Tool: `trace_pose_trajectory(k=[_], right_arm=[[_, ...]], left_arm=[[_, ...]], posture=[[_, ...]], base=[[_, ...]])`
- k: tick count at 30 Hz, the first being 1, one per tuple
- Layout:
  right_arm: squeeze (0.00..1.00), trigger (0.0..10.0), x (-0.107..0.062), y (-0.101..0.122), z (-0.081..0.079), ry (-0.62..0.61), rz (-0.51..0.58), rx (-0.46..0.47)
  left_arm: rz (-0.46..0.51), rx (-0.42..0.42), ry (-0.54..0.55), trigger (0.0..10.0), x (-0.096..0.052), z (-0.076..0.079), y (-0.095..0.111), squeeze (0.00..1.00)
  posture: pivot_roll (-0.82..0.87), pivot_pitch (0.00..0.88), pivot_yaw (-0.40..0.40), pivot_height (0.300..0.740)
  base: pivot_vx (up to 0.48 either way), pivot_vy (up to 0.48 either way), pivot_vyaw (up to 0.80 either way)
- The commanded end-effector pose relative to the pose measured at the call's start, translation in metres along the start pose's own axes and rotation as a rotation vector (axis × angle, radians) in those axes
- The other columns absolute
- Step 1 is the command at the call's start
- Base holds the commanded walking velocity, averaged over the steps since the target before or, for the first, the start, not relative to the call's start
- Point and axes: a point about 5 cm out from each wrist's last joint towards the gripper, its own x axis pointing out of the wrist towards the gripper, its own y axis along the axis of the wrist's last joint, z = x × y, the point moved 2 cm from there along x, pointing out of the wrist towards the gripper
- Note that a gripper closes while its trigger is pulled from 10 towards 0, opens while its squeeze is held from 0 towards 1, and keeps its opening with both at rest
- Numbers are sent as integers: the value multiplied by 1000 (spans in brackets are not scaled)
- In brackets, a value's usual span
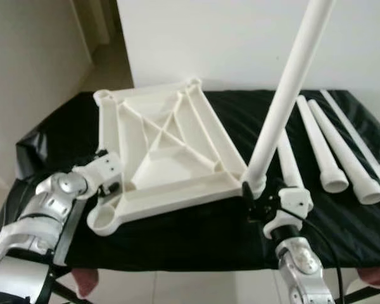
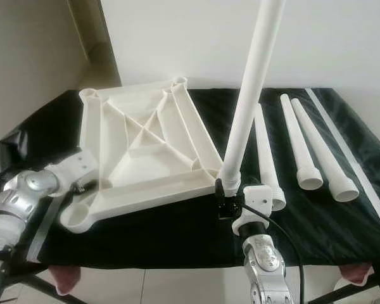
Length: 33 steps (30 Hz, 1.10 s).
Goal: Building children table
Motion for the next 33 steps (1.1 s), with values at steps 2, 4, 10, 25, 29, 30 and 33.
trace_pose_trajectory(k=[2,4,10,25,29,30,33], right_arm=[[0,10000,1,-6,4,-25,-29,14],[0,10000,4,-6,6,-26,-31,11],[0,10000,23,-7,14,23,-53,-39],[0,10000,88,4,5,232,-56,-119],[0,10000,93,3,3,239,-58,-116],[0,10000,93,3,3,239,-58,-116],[0,10000,93,4,-2,261,-48,-109]], left_arm=[[4,-7,-182,10000,0,30,-6,0],[31,-9,-220,10000,-2,33,-1,0],[132,14,-364,10000,-9,49,19,0],[328,51,-761,10000,-49,92,74,0],[355,60,-791,10000,-53,97,81,0],[355,60,-791,10000,-53,97,81,0],[369,39,-761,10000,-52,92,88,0]], posture=[[-22,0,10,740],[-22,0,9,740],[-17,0,11,740],[-2,0,15,740],[2,0,16,740],[2,0,16,740],[6,0,13,740]], base=[[0,0,0],[0,0,0],[0,0,0],[0,0,0],[0,0,0],[0,0,0],[0,0,0]])
